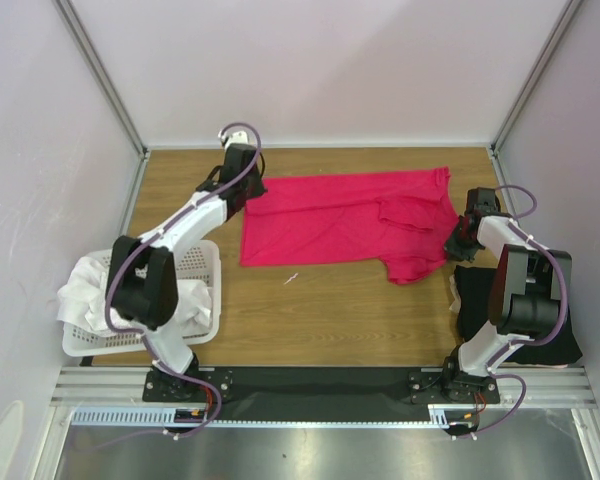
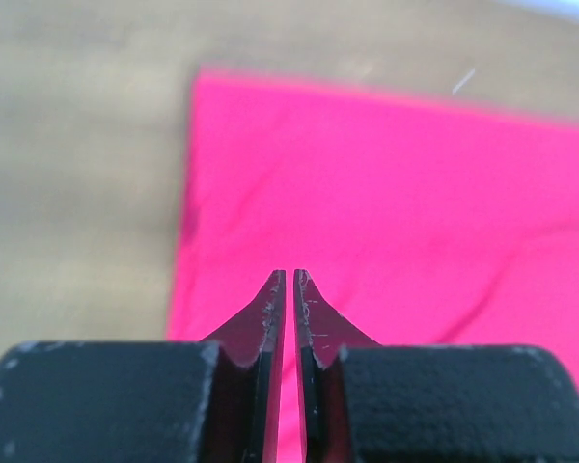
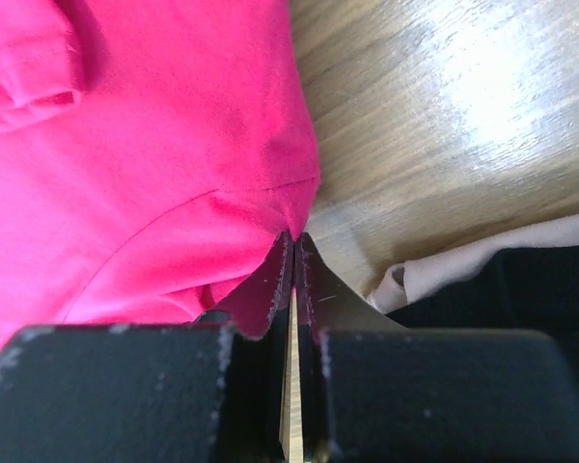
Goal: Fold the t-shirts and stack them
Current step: Fold the tshirt
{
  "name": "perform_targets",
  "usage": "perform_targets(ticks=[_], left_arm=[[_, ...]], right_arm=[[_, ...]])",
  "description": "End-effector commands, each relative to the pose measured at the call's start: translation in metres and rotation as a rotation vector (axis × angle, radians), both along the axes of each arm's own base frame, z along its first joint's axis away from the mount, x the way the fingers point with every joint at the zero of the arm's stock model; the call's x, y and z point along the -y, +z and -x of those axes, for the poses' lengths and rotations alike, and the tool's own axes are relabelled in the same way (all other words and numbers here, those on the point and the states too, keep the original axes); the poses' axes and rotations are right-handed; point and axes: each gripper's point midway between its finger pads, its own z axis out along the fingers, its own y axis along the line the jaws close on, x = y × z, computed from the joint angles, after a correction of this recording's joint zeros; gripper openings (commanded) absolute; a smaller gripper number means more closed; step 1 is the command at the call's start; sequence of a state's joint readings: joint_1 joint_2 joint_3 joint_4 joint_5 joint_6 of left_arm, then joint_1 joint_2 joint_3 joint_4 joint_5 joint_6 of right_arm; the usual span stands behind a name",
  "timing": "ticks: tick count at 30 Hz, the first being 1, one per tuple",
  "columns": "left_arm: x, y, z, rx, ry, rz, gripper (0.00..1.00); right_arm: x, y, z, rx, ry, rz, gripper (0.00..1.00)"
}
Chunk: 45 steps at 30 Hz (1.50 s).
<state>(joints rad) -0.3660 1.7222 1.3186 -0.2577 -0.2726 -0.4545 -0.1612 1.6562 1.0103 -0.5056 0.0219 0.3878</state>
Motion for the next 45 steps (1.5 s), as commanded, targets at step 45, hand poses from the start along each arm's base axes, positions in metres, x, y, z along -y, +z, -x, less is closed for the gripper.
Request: perform_targets(ticks=[45], left_arm=[[-0.023, -0.145, -0.088, -0.199, 0.350, 0.340, 0.00]], right_arm=[[0.013, 0.007, 0.001, -0.037, -0.001, 0.039, 0.00]])
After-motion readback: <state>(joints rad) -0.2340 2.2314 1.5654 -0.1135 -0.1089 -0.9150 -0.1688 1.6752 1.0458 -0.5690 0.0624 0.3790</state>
